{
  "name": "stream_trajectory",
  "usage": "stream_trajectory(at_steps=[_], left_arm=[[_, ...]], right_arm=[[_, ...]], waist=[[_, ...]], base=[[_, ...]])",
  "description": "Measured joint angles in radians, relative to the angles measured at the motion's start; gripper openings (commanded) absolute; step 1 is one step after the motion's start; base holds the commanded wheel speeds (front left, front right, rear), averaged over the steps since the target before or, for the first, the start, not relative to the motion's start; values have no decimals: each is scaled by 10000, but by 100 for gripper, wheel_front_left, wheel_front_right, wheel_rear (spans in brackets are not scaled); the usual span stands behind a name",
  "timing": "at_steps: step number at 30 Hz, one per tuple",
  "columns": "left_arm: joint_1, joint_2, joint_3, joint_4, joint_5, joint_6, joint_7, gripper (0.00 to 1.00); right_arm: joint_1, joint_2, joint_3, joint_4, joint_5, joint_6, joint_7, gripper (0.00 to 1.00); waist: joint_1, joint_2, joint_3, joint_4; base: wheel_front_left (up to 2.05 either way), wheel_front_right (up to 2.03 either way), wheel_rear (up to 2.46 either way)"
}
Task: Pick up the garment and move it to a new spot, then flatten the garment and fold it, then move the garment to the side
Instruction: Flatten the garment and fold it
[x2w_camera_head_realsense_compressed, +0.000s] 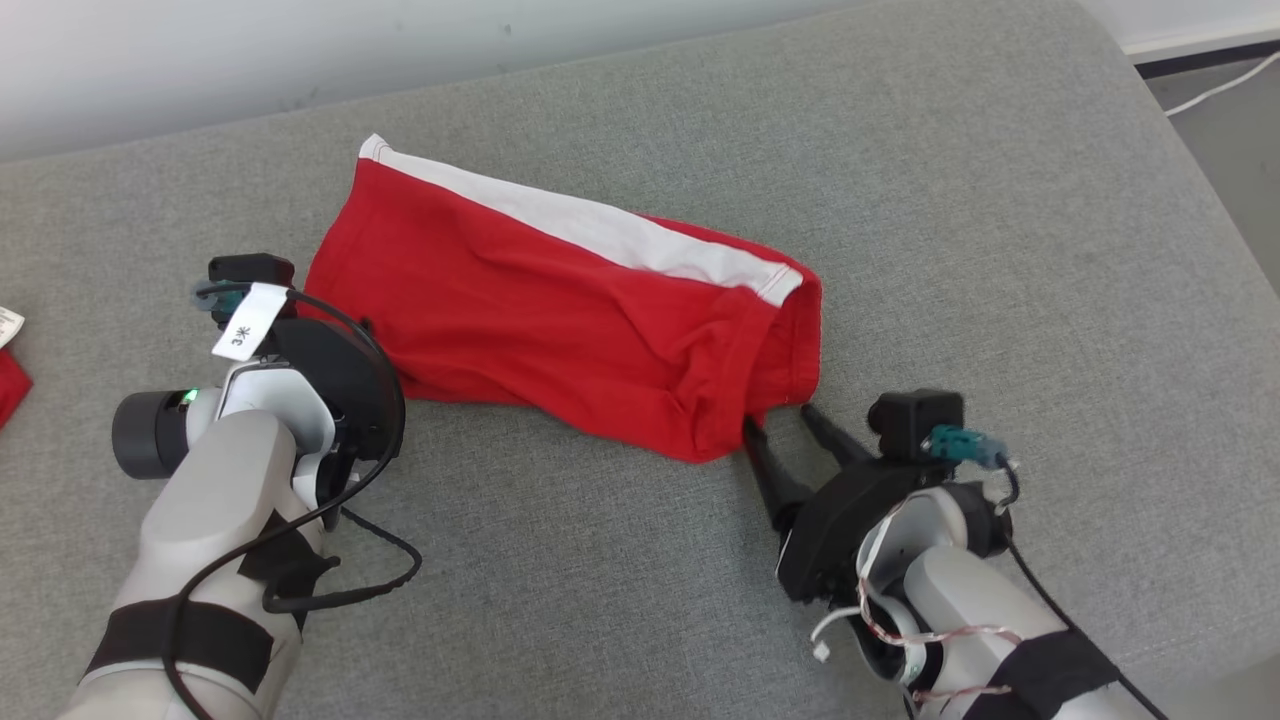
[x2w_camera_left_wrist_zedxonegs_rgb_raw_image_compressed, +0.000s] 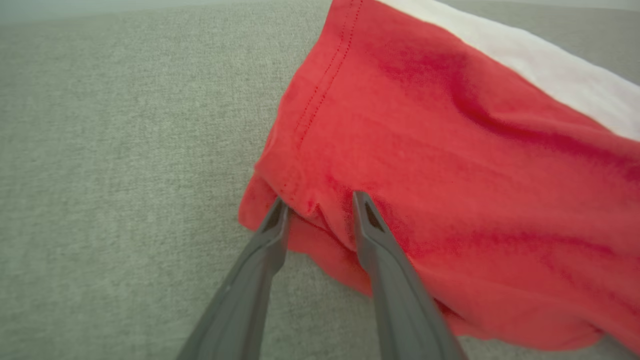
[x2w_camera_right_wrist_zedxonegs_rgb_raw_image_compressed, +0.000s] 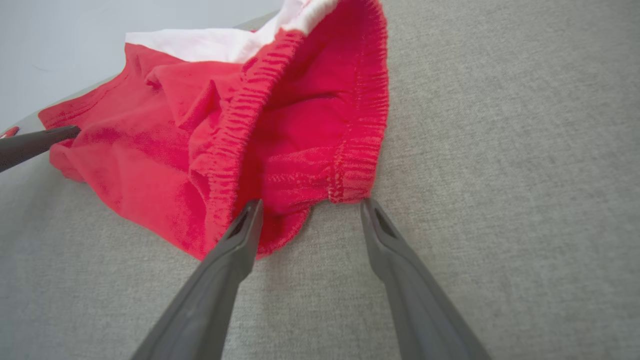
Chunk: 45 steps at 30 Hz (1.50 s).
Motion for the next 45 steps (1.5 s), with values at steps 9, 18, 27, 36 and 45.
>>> stream_trajectory(at_steps=[9,18,27,36,45], left_arm=[[96,17,17,44,-15,-86,-15,60],[195,-36,10,119,-50,-88,-90,85],[132,-33,-10,100,-48,-84,-119,100],[-34,-35,-17,65,-48,-75,-132,100],[-136,-40,-63,13,-48,-77,-148,100]], right_arm=[[520,-360,-79,-1223,-439,0,61,100],[895,-410,-395,-1728,-756,-2,336,100],[823,-169,-594,-1762,-1381,0,614,100],[646,-25,-1289,-1214,-2355,-2,706,100],[519,138,-1588,-986,-2568,0,974,100]], waist=[[0,0,-146,-16],[-1,0,-203,-51],[0,0,-8,57],[0,0,145,122],[0,0,344,205]], base=[[0,0,0],[0,0,0],[0,0,0],[0,0,0],[0,0,0]])
